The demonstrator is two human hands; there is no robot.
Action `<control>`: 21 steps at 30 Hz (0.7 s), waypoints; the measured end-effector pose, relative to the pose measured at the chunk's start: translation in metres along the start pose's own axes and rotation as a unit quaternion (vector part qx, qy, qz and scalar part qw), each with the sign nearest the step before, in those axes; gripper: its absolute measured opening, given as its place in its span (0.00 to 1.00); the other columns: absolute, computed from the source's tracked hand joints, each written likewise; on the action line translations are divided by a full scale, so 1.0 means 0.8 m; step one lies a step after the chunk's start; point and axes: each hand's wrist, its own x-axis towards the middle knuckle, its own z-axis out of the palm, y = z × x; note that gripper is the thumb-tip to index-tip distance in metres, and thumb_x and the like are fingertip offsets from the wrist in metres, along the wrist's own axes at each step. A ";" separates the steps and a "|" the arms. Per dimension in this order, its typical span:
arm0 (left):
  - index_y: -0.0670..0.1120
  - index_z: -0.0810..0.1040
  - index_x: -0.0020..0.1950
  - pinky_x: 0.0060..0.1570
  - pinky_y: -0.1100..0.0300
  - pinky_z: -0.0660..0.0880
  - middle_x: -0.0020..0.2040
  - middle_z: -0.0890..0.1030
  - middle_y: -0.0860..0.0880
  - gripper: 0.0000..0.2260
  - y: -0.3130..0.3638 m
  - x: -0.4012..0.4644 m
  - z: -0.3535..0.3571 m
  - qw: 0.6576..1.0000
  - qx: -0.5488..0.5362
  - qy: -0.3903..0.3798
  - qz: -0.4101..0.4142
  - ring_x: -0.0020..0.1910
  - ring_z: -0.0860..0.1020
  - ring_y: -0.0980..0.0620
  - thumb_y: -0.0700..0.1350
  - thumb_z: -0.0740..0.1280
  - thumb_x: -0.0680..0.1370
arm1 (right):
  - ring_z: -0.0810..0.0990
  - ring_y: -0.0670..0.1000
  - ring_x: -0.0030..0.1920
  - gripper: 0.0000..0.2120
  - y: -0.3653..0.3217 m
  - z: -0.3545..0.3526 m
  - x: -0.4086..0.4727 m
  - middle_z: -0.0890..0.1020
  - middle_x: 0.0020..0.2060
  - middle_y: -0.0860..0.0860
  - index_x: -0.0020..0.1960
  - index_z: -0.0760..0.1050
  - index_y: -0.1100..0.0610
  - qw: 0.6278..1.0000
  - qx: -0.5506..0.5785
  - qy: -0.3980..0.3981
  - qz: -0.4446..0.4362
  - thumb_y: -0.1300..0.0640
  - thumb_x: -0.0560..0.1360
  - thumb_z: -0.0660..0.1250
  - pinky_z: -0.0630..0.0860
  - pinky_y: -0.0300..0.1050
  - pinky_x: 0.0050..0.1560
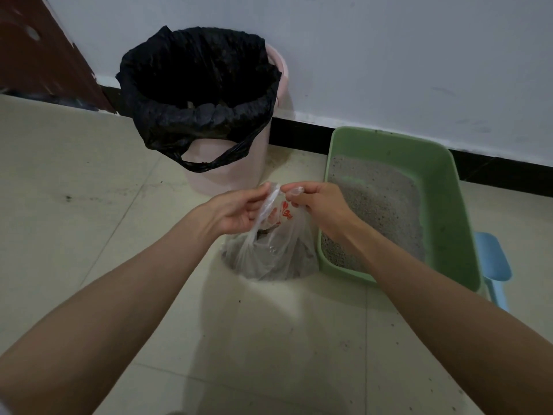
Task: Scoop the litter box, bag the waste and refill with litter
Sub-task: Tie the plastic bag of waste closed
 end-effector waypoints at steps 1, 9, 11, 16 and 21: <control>0.43 0.79 0.43 0.26 0.66 0.75 0.28 0.79 0.50 0.07 0.000 -0.001 0.003 1.000 -0.012 0.007 0.008 0.25 0.77 0.56 0.45 0.64 0.77 | 0.79 0.38 0.31 0.06 0.001 0.001 0.000 0.82 0.28 0.42 0.44 0.81 0.61 1.000 -0.006 0.000 -0.006 0.68 0.73 0.66 0.76 0.30 0.37; 0.40 0.74 0.38 0.33 0.58 0.77 0.28 0.78 0.47 0.13 0.002 0.007 -0.012 0.980 -0.160 0.107 0.059 0.23 0.77 0.54 0.35 0.53 0.77 | 0.79 0.46 0.53 0.10 0.008 0.010 -0.006 0.83 0.50 0.51 0.47 0.77 0.61 0.984 0.165 -0.067 0.028 0.61 0.80 0.57 0.75 0.34 0.56; 0.40 0.68 0.37 0.37 0.55 0.79 0.23 0.74 0.45 0.12 -0.001 0.011 -0.021 0.953 -0.261 0.133 0.071 0.19 0.75 0.51 0.33 0.50 0.77 | 0.82 0.50 0.45 0.13 0.015 0.013 -0.012 0.84 0.35 0.53 0.41 0.72 0.60 0.949 0.299 -0.067 0.079 0.61 0.81 0.53 0.78 0.39 0.51; 0.46 0.55 0.33 0.18 0.70 0.59 0.18 0.57 0.51 0.15 -0.025 0.005 -0.077 0.955 -0.200 0.199 0.090 0.15 0.56 0.55 0.32 0.47 0.77 | 0.69 0.49 0.25 0.16 0.029 0.007 -0.026 0.64 0.17 0.49 0.35 0.64 0.59 0.925 0.334 0.005 0.182 0.61 0.81 0.51 0.76 0.48 0.49; 0.47 0.57 0.35 0.20 0.66 0.59 0.22 0.59 0.52 0.15 -0.008 -0.010 -0.083 0.969 0.038 0.188 0.158 0.19 0.57 0.56 0.35 0.50 0.80 | 0.66 0.46 0.20 0.16 0.005 -0.004 -0.022 0.62 0.18 0.47 0.35 0.65 0.58 0.947 0.275 -0.016 0.164 0.61 0.81 0.50 0.78 0.44 0.41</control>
